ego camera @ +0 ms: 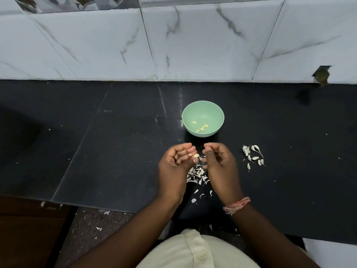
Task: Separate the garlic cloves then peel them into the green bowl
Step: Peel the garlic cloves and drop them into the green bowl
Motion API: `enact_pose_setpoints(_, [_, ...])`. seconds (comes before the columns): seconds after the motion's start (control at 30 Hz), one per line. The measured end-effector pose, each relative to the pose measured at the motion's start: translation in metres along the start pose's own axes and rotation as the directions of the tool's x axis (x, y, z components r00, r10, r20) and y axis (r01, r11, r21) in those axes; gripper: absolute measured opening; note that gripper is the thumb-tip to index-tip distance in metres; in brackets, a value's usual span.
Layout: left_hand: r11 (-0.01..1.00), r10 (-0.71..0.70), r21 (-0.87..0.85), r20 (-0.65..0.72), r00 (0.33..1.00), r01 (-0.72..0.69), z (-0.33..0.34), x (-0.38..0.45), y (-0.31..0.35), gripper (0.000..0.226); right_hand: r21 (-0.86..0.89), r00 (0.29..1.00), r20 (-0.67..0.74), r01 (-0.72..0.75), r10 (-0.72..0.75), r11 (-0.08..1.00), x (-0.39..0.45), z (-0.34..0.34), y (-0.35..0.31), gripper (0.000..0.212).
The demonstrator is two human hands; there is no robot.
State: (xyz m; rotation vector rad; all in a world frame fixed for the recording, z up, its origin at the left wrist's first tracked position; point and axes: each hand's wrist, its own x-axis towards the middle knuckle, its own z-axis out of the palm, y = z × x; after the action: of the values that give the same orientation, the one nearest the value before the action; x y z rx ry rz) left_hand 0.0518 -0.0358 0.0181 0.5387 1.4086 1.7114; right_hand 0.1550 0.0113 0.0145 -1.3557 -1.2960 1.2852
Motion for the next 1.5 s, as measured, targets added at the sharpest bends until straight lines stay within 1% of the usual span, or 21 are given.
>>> enact_pose_setpoints(0.07, [0.996,0.030,0.087,0.009,1.000,-0.031,0.000,-0.001,0.001,0.038,0.169,0.998,0.032,-0.059,0.054,0.984,-0.002,0.002,0.000,0.016])
enact_pose_setpoints(0.13, [0.987,0.055,0.148,0.019,0.998,-0.057,-0.001,-0.001,0.001,0.036,0.266,0.993,0.062,-0.118,0.105,0.957,-0.002,0.004,0.001,0.028])
enact_pose_setpoints(0.23, [0.971,0.084,0.220,0.036,0.996,-0.090,-0.003,-0.001,0.001,0.035,0.346,0.986,0.086,-0.167,0.146,0.923,-0.003,0.004,0.002,0.040])
enact_pose_setpoints(0.33, [0.975,0.061,0.213,0.016,0.998,-0.063,-0.006,-0.001,-0.001,0.035,0.376,0.982,0.093,-0.186,0.163,0.908,-0.003,0.004,0.006,0.049])
enact_pose_setpoints(0.43, [0.992,0.008,0.129,-0.014,1.000,-0.006,-0.010,0.000,-0.002,0.036,0.404,0.980,0.123,-0.192,0.155,0.894,-0.004,0.005,0.008,0.052])
enact_pose_setpoints(0.53, [0.996,-0.083,-0.041,-0.019,0.996,0.082,-0.009,0.001,0.000,0.038,0.445,0.981,0.136,-0.186,0.139,0.876,-0.004,0.005,0.008,0.055])
enact_pose_setpoints(0.6, [0.965,-0.171,-0.206,-0.014,0.985,0.165,-0.007,0.001,0.002,0.039,0.481,0.982,0.147,-0.177,0.121,0.859,-0.003,0.004,0.007,0.058])
enact_pose_setpoints(0.67, [0.906,-0.277,-0.342,-0.036,0.960,0.249,-0.006,0.001,0.004,0.036,0.520,0.984,0.156,-0.155,0.085,0.840,-0.004,0.005,0.007,0.062])
enact_pose_setpoints(0.73, [0.859,-0.363,-0.417,-0.084,0.928,0.298,-0.006,0.003,0.007,0.032,0.529,0.987,0.152,-0.118,0.043,0.840,-0.006,0.005,0.006,0.066])
enact_pose_setpoints(0.8, [0.844,-0.389,-0.433,-0.091,0.917,0.315,-0.006,0.003,0.011,0.026,0.518,0.989,0.147,-0.083,0.007,0.851,-0.007,0.005,0.005,0.068])
enact_pose_setpoints(0.9, [0.868,-0.366,-0.379,-0.053,0.929,0.320,-0.003,-0.001,0.018,0.023,0.487,0.991,0.134,-0.046,-0.023,0.872,-0.007,0.004,0.005,0.069])
enact_pose_setpoints(1.07, [0.888,-0.336,-0.352,-0.055,0.940,0.297,0.001,-0.003,0.020,0.031,0.401,0.985,0.133,0.044,-0.106,0.915,-0.009,0.003,0.004,0.070])
enact_pose_setpoints(1.27, [0.844,-0.400,-0.411,-0.054,0.915,0.345,0.000,-0.001,0.020,0.033,0.370,0.980,0.127,0.095,-0.152,0.924,-0.012,0.004,0.004,0.074])
enact_pose_setpoints(1.4, [0.835,-0.420,-0.410,-0.041,0.907,0.368,0.002,0.002,0.021,0.033,0.400,0.982,0.117,0.088,-0.146,0.912,-0.011,0.001,0.003,0.078])
enact_pose_setpoints(1.5, [0.806,-0.422,-0.461,-0.011,0.906,0.370,0.004,0.001,0.022,0.032,0.424,0.982,0.112,0.092,-0.153,0.901,-0.010,-0.001,-0.001,0.078])
